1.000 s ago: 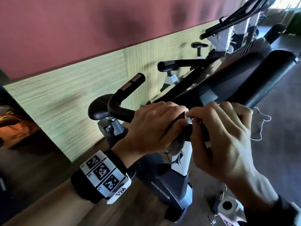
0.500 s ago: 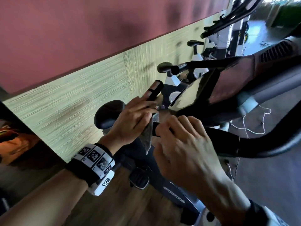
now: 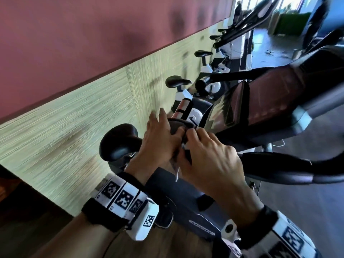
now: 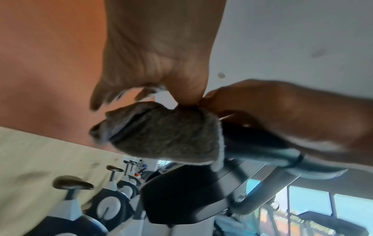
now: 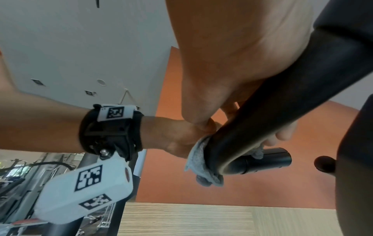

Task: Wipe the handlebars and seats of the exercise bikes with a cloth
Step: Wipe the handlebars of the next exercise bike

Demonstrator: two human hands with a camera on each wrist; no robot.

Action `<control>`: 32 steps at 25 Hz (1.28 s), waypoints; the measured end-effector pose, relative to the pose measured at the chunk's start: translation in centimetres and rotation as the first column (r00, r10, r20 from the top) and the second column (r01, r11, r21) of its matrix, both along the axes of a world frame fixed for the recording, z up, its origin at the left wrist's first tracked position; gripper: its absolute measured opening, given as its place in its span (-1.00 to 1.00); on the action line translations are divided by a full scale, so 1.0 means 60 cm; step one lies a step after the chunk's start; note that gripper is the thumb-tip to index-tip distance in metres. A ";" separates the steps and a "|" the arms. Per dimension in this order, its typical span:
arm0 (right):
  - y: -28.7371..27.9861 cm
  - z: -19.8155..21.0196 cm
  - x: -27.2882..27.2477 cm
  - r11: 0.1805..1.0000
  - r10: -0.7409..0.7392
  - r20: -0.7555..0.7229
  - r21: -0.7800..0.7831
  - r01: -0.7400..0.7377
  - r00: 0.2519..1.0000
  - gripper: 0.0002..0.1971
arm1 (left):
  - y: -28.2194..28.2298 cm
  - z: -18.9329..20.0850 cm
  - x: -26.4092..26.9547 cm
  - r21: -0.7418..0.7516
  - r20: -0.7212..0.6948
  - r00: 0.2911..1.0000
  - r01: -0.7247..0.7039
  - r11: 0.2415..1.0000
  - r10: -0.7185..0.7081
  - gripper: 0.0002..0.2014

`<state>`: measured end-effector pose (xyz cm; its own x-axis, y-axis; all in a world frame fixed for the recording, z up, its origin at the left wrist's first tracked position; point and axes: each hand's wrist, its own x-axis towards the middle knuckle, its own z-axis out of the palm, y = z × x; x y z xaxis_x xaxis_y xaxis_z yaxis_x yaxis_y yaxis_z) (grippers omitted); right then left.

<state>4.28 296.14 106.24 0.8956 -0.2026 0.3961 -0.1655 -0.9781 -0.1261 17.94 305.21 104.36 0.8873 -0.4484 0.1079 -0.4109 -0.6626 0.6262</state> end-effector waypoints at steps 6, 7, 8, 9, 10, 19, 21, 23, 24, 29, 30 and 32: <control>0.007 0.007 0.003 0.998 -0.048 -0.006 0.028 0.048 0.999 -0.77 | -0.067 0.024 0.060 -0.075 0.011 0.998 0.054 0.996 -0.054 -0.50; 0.008 0.008 0.005 0.998 -0.052 -0.003 0.039 0.052 0.999 -0.78 | -0.080 0.029 0.077 -0.068 0.036 0.995 0.092 0.993 -0.090 -0.51; 0.008 0.008 0.005 0.997 -0.057 0.002 0.045 0.057 0.998 -0.78 | -0.092 0.033 0.092 -0.058 0.053 0.991 0.127 0.990 -0.124 -0.51; 0.008 0.008 0.006 0.997 -0.064 0.008 0.048 0.063 0.998 -0.78 | -0.101 0.035 0.103 -0.048 0.065 0.986 0.155 0.987 -0.152 -0.51; 0.008 0.007 0.005 0.997 -0.070 0.015 0.047 0.069 0.997 -0.78 | -0.105 0.034 0.106 -0.041 0.073 0.982 0.175 0.984 -0.171 -0.50; 0.012 0.001 0.013 0.992 -0.121 0.036 0.021 0.121 0.992 -0.75 | -0.091 0.025 0.112 -0.125 -0.013 0.985 0.169 0.978 -0.172 -0.51; 0.013 0.001 0.015 0.992 -0.127 0.051 0.009 0.127 0.991 -0.74 | -0.104 0.033 0.130 -0.207 -0.059 0.984 0.152 0.967 -0.167 -0.51; 0.012 0.001 0.016 0.992 -0.128 0.056 -0.003 0.128 0.990 -0.74 | -0.107 0.028 0.138 -0.228 -0.052 0.981 0.168 0.959 -0.185 -0.51; 0.013 0.000 0.017 0.991 -0.130 0.056 -0.006 0.130 0.990 -0.74 | -0.106 0.024 0.140 -0.233 -0.045 0.982 0.170 0.957 -0.185 -0.51; 0.016 0.000 0.017 0.990 -0.141 0.039 0.005 0.141 0.989 -0.76 | -0.106 0.024 0.130 -0.226 -0.008 0.985 0.164 0.960 -0.170 -0.56; 0.016 0.000 0.019 0.990 -0.143 0.027 0.009 0.143 0.989 -0.76 | -0.105 0.024 0.129 -0.224 -0.006 0.986 0.163 0.961 -0.168 -0.56; 0.014 0.000 0.018 0.989 -0.145 0.009 0.008 0.145 0.989 -0.75 | -0.103 0.027 0.122 -0.214 -0.009 0.986 0.162 0.963 -0.168 -0.57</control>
<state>5.38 296.99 106.23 0.8528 -0.3330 0.4024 -0.3043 -0.9429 -0.1354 25.27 299.05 105.96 0.8068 -0.5583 0.1931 -0.4845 -0.4383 0.7571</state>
